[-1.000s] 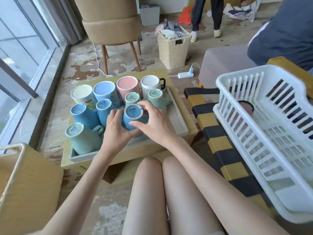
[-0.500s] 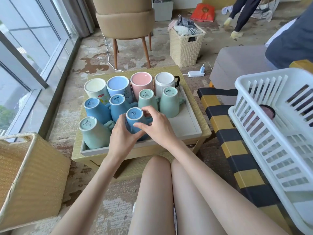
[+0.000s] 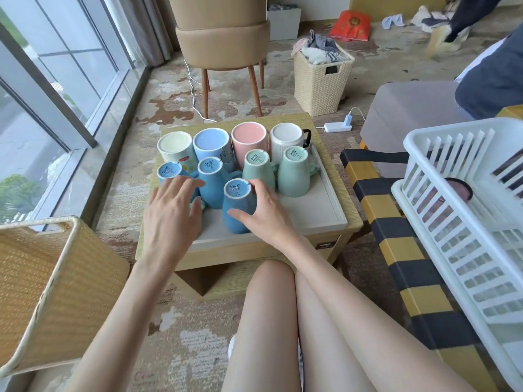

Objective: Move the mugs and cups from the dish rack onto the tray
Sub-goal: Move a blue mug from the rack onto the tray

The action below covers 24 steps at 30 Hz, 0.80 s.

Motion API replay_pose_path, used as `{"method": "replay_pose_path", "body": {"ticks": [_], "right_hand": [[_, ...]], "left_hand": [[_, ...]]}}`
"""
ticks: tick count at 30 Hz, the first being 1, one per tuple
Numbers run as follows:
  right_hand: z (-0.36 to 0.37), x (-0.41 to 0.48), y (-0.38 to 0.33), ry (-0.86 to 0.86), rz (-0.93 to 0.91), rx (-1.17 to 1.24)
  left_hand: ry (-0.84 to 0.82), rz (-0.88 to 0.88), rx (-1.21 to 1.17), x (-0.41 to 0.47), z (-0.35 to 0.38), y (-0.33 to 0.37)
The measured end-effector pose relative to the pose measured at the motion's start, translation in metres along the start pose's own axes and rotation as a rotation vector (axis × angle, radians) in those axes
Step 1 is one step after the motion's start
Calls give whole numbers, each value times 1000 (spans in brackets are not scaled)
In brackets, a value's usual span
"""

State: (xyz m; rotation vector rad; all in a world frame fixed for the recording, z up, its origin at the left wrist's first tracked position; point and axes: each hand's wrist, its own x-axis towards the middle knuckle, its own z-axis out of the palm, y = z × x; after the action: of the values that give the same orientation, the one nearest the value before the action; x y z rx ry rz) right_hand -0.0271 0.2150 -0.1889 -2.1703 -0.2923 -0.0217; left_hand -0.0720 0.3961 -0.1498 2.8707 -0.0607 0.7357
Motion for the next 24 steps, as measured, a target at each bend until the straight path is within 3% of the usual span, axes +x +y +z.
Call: {"method": "replay_pose_path", "body": {"ticks": [7, 24], "right_hand": [[14, 4, 0, 58, -42, -70], [32, 1, -11, 53, -102, -7]], "left_hand": [[-104, -227, -31, -10, 12, -22], [-105, -222, -136, -15, 24, -31]]}}
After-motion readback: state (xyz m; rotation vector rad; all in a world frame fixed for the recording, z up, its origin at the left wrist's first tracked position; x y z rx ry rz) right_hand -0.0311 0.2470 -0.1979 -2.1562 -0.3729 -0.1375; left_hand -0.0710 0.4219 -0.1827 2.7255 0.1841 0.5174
